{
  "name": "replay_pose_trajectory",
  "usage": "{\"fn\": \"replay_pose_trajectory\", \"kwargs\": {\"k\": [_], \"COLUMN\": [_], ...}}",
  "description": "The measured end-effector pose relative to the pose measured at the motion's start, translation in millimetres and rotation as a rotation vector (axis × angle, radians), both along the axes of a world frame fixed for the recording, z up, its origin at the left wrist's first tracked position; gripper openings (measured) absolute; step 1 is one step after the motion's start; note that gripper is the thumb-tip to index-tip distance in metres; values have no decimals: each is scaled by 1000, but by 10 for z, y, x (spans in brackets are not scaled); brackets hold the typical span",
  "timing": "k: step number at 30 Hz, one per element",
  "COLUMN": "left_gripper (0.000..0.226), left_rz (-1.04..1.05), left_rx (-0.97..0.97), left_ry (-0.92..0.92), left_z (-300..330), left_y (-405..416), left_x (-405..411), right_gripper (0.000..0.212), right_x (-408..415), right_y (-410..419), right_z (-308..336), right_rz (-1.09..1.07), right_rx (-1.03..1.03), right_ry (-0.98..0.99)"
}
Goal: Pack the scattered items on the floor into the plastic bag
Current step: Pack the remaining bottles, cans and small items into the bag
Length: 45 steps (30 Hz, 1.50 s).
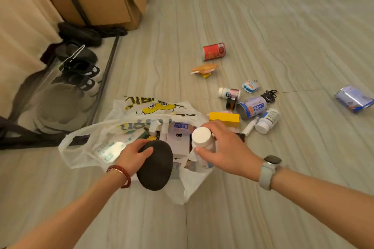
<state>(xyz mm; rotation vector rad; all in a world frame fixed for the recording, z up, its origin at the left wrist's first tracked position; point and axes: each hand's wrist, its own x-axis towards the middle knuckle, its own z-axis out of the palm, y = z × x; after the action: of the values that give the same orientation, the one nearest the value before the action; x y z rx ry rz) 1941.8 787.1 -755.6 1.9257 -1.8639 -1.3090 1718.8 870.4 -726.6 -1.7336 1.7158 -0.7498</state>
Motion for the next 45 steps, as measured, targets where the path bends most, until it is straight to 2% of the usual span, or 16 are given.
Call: {"fn": "replay_pose_trajectory", "kwargs": {"k": [5,8,12,16,21,24,27,30,32,35,38,39,40,42,43,45], "left_gripper": [32,34,39,38,33,33,34,34,34,35,50,56,58,46,35,17], "left_rz": [337,358,196,57,286,343,245,65,-152,-485,-746,-800,-826,-828,-827,-778], "left_rx": [35,21,-176,-161,-70,-149,-277,-316,-391,-614,-707,-702,-680,-642,-619,-497], "left_ry": [185,227,-97,-328,-59,42,36,46,15,-198,-535,-615,-675,-729,-730,-636], "left_z": [-226,-349,-488,-554,-571,-581,-571,-576,-612,-658,-733,-746,-755,-768,-751,-659], "left_y": [-95,-125,-99,-114,-130,-117,-78,13,93,185,257,268,262,215,182,120], "left_x": [188,185,128,191,112,123,148,213,329,572,795,830,844,838,816,748], "right_gripper": [46,46,51,48,64,54,36,38,41,46,66,66,57,20,12,13], "right_x": [412,547,520,359,166,222,260,240,216,203,264,298,326,349,354,362], "right_y": [-420,-624,-668,-610,-581,-645,-704,-628,-459,-112,126,152,153,84,28,-56], "right_z": [37,-104,-317,-346,-378,-337,-371,-451,-484,-590,-733,-765,-797,-837,-826,-717], "right_rz": [312,409,324,429,459,352,337,392,477,724,901,916,922,917,897,807], "right_rx": [-55,-61,-68,-220,-209,-217,-249,-252,-287,-336,-290,-266,-271,-293,-290,-187], "right_ry": [314,560,768,945,862,857,885,853,846,849,951,988,1015,964,925,842]}}
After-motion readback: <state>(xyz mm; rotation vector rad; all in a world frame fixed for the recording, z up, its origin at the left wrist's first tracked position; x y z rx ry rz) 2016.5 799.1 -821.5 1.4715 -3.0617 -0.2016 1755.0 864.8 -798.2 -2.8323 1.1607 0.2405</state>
